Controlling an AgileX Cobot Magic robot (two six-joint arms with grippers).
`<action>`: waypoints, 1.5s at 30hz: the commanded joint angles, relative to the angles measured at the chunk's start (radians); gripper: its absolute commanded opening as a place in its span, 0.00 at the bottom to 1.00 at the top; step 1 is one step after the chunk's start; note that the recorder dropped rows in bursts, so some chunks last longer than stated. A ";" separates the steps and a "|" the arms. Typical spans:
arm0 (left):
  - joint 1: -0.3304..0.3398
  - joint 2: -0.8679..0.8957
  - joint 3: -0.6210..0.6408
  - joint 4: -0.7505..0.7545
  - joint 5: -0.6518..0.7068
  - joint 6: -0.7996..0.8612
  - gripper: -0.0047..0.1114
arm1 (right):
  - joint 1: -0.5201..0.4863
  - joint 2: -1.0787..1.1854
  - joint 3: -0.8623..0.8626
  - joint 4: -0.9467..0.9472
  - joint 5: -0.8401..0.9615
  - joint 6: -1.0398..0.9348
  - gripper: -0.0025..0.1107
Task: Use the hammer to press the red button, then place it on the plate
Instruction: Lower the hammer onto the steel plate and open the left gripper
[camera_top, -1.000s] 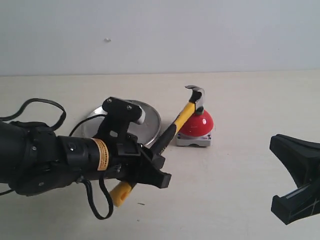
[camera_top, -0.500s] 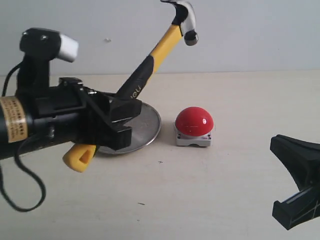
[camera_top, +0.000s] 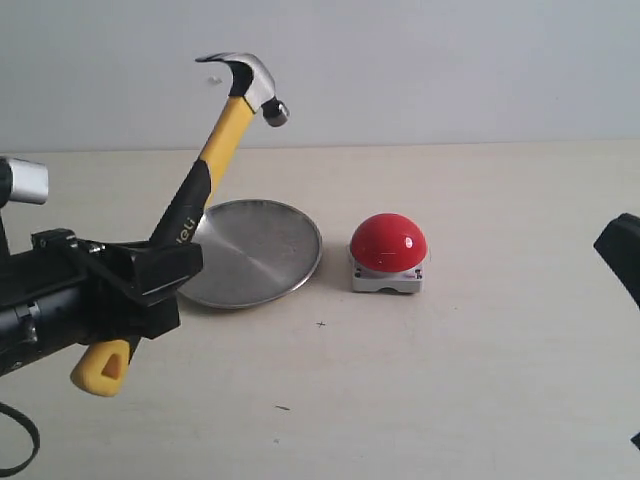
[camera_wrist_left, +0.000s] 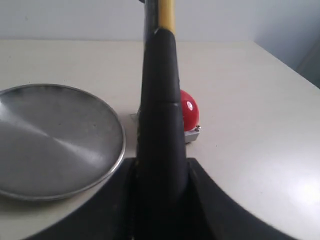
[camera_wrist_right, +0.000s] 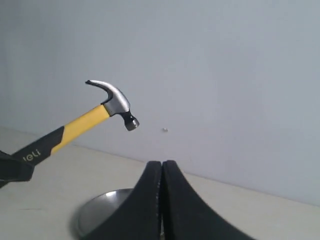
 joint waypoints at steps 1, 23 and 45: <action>0.037 0.091 -0.032 0.018 -0.184 -0.063 0.04 | 0.000 -0.016 0.004 -0.011 0.038 -0.005 0.02; 0.271 0.797 -0.510 0.523 -0.268 -0.674 0.04 | 0.000 -0.016 0.004 -0.013 0.119 -0.003 0.02; 0.271 0.811 -0.524 0.512 -0.173 -0.603 0.06 | 0.000 -0.016 0.004 -0.049 0.124 0.021 0.02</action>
